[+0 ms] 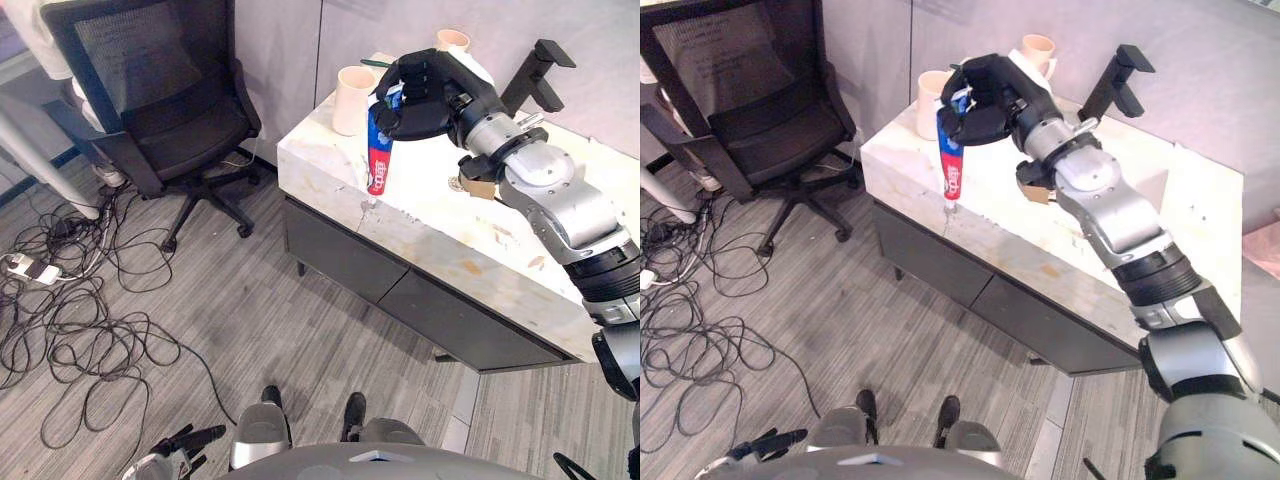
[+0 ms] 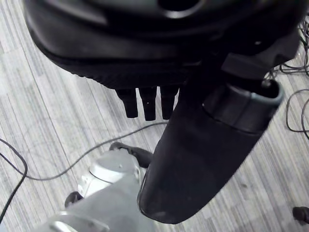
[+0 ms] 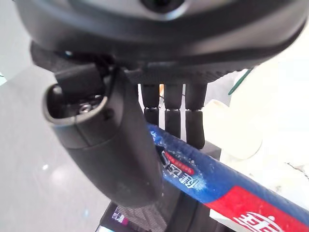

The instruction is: Organize the bathroom.

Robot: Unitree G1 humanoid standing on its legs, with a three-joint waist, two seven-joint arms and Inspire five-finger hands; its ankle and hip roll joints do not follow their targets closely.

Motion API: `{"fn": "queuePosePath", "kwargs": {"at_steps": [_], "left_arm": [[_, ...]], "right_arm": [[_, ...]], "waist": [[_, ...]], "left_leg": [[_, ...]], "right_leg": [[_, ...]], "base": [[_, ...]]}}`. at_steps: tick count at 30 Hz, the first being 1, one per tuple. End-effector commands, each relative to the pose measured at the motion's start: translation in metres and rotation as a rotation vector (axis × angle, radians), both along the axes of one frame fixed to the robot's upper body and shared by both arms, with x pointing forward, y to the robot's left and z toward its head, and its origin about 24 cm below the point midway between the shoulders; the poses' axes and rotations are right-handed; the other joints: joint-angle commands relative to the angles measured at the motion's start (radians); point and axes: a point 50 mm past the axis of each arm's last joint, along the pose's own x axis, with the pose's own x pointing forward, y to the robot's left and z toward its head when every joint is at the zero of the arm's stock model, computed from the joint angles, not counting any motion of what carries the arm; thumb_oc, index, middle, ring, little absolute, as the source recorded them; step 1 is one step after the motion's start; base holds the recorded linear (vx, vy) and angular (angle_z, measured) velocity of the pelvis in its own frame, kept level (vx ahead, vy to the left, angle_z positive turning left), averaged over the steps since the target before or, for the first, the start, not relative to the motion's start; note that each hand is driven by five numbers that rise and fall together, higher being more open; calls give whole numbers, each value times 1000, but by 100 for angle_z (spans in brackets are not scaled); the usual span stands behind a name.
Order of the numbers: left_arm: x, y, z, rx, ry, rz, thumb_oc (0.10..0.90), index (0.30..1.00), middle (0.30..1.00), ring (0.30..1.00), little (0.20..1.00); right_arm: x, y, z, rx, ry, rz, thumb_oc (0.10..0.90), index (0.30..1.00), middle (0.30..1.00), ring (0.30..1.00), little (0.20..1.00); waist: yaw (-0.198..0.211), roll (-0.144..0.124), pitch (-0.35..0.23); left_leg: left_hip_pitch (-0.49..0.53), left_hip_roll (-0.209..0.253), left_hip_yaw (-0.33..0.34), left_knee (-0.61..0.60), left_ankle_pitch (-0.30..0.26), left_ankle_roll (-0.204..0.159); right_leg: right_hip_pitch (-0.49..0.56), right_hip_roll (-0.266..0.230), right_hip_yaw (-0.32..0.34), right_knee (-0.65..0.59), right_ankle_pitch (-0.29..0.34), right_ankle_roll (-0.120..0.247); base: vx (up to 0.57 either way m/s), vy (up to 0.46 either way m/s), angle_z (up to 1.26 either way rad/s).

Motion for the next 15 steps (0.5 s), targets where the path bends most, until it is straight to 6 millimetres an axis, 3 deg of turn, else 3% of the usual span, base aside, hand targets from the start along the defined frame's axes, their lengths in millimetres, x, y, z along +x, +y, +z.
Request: {"fn": "queuePosePath", "kwargs": {"at_steps": [1,3,5,7,8,9,11,12,13,14,15], "left_arm": [[-9,18,6,64,30,-167,764,846,846,846,846],[-14,16,4,57,82,-204,720,780,780,780,780],[-14,15,3,56,86,-214,700,749,749,749,749],[-10,14,4,55,69,-180,696,745,745,745,745],[-10,14,4,59,61,-177,675,712,712,712,712],[-9,15,4,62,55,-174,660,691,691,691,691],[-4,14,5,62,40,-176,662,693,693,693,693],[-4,14,5,62,40,-176,662,693,693,693,693],[1,14,5,63,28,-191,646,669,669,669,669],[12,15,8,62,-17,-175,642,662,662,662,662],[18,17,11,69,-26,-188,640,660,660,660,660]], "right_arm": [[-20,-2,91,76,-452,-8,400,300,300,300,300],[-22,-1,95,77,-488,-10,400,300,300,300,300],[-24,2,97,77,-506,0,400,300,300,300,300],[-29,6,100,85,-529,24,400,300,300,300,300],[-33,6,101,90,-536,33,400,300,300,300,300],[-36,8,102,87,-546,40,400,300,300,300,300],[-38,8,102,76,-559,29,400,300,300,300,300],[-38,8,102,76,-559,29,400,300,300,300,300],[-39,8,102,72,-576,17,400,300,300,300,300],[-42,9,103,68,-617,5,400,300,300,300,300],[-42,8,106,67,-639,0,400,300,300,300,300]], "waist": [[4,32,-95],[-1,47,-91],[-3,58,-87],[-7,76,-74],[-11,93,-63],[-24,101,-48],[-33,95,-39],[-33,95,-39],[-45,85,-32],[-69,82,-2],[-75,84,14]], "left_leg": [[3,-57,27,89,-51,-17],[25,-91,22,3,-4,10],[32,-101,8,-35,10,15],[39,-104,3,-61,18,22],[48,-97,5,-74,20,30],[62,-102,0,-79,13,36],[59,-118,-14,-67,-2,35],[59,-118,-14,-67,-2,35],[55,-134,-28,-57,-22,40],[44,-132,-46,-31,-61,49],[40,-116,-38,-7,-80,50]], "right_leg": [[-29,66,95,50,-106,-2],[-70,45,68,94,-103,12],[-98,35,59,128,-111,20],[-146,22,47,211,-139,27],[-192,10,46,334,-168,29],[-228,-6,77,357,-154,41],[-235,-25,110,257,-87,62],[-235,-25,110,257,-87,62],[-249,-49,151,168,-16,88],[-306,-66,251,105,58,111],[-337,-62,263,143,53,106]], "base": [[84,113,61],[-50,105,38],[-71,75,13],[-55,66,-8],[6,38,-14],[29,14,-18],[42,-52,-15],[47,-100,14],[9,-196,15],[9,-292,22],[5,-328,17]]}}
